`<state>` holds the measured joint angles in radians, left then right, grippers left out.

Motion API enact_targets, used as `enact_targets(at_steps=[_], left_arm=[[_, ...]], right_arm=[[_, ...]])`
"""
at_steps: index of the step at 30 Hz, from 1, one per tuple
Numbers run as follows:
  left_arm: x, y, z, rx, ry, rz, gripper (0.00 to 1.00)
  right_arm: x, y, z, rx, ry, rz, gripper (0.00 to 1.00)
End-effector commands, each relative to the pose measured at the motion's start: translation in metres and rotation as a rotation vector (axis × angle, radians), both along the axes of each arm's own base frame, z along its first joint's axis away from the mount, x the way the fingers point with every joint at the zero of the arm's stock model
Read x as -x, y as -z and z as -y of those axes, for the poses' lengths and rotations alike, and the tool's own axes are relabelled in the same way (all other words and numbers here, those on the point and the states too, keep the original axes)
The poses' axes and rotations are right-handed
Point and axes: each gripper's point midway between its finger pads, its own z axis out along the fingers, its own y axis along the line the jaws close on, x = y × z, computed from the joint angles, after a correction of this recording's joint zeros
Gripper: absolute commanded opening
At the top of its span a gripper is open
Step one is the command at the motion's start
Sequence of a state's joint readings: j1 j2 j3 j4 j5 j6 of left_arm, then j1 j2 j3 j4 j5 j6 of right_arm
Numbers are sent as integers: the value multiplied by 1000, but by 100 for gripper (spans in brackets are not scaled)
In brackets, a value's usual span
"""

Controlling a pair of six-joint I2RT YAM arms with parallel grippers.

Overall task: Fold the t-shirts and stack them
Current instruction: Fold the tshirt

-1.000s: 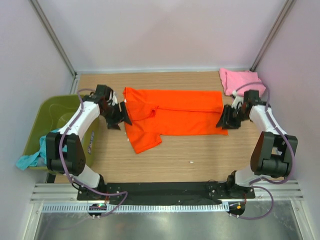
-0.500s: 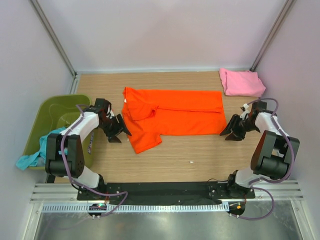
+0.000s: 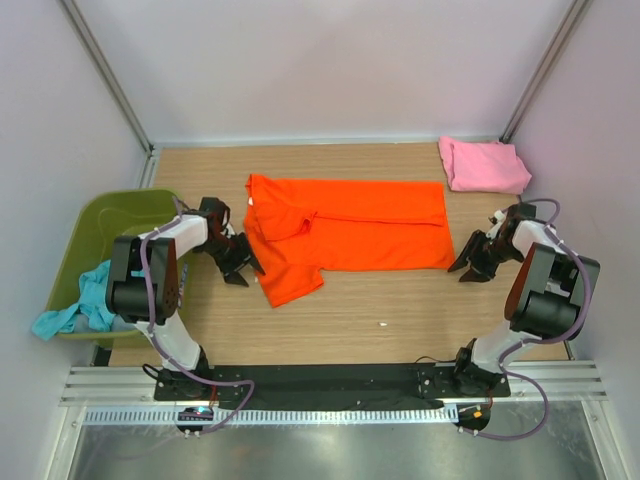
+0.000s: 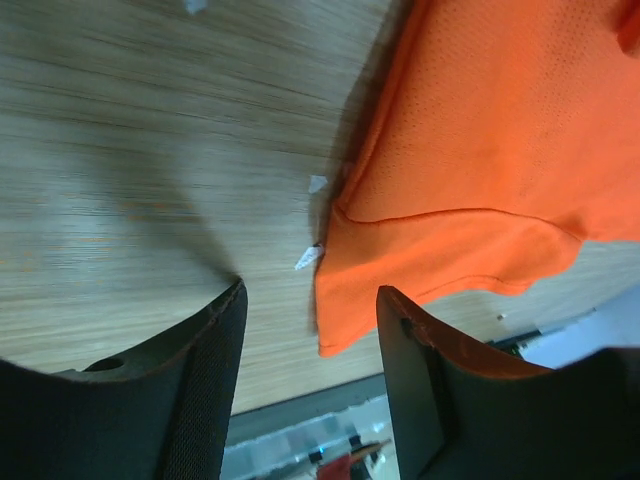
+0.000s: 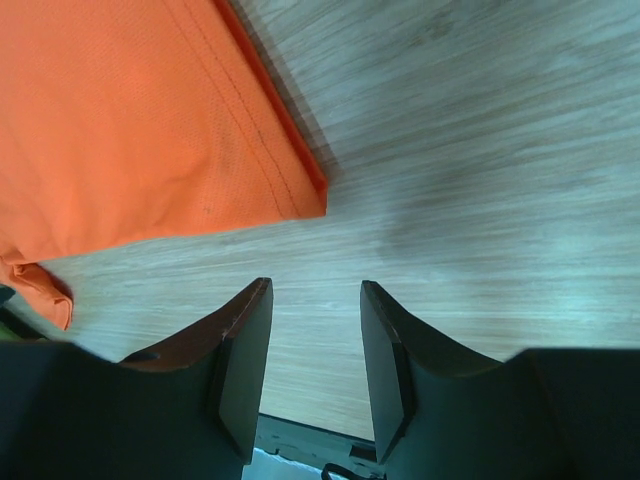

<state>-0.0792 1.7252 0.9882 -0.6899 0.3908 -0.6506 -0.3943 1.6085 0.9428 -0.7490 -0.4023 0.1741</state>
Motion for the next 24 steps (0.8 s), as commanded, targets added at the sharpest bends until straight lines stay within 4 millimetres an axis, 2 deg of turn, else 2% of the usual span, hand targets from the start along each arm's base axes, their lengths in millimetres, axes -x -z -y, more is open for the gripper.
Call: enact_targets(at_steps=[1, 11, 24], left_arm=[[-8, -3, 5, 22, -23, -24, 56], [24, 3, 35, 57, 29, -83, 56], [35, 10, 30, 25, 29, -99, 56]], right_arm=[[-17, -2, 7, 21, 15, 45, 47], [-24, 15, 7, 0, 37, 41, 47], [-52, 25, 15, -9, 38, 70, 44]])
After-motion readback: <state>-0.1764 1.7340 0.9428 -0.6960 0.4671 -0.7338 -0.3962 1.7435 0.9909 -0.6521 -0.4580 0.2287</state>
